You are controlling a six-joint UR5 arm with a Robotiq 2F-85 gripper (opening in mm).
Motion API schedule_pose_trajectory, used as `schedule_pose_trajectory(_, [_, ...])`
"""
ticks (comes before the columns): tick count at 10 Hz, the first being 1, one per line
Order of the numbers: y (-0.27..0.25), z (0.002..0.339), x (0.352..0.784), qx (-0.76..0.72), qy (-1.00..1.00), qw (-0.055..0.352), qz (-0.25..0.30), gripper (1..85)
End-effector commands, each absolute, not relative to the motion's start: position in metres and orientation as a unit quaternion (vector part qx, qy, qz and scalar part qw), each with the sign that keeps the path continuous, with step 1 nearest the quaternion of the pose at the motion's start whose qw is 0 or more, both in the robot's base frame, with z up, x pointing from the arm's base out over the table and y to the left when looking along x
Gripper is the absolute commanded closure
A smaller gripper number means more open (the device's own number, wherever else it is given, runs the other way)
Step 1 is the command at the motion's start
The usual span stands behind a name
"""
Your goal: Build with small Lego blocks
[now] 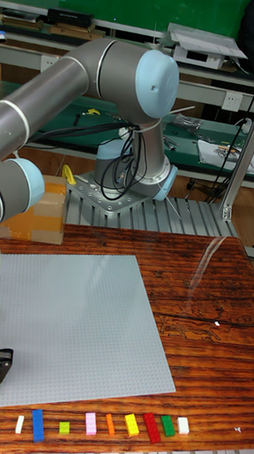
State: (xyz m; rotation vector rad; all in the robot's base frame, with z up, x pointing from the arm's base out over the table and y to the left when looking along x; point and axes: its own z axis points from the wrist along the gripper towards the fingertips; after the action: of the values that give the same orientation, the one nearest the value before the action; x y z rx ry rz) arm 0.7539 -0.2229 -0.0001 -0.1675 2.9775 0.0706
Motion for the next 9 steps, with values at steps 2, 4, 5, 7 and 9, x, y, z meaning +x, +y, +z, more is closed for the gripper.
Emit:
schedule_pose_trajectory(2, [-0.228, -0.004, 0.744, -0.100, 0.992, 0.069, 0.042, 22.3])
schedule_pose_trajectory(4, [-0.226, -0.003, 0.740, -0.101, 0.992, 0.056, 0.046, 19.0])
schedule_pose_trajectory(5, [-0.228, 0.000, 0.737, -0.100, 0.993, 0.048, 0.044, 19.0])
schedule_pose_trajectory(7, [-0.232, 0.004, 0.734, -0.095, 0.994, 0.035, 0.035, 21.3])
schedule_pose_trajectory(9, [-0.236, 0.008, 0.733, -0.093, 0.995, 0.028, 0.027, 22.3])
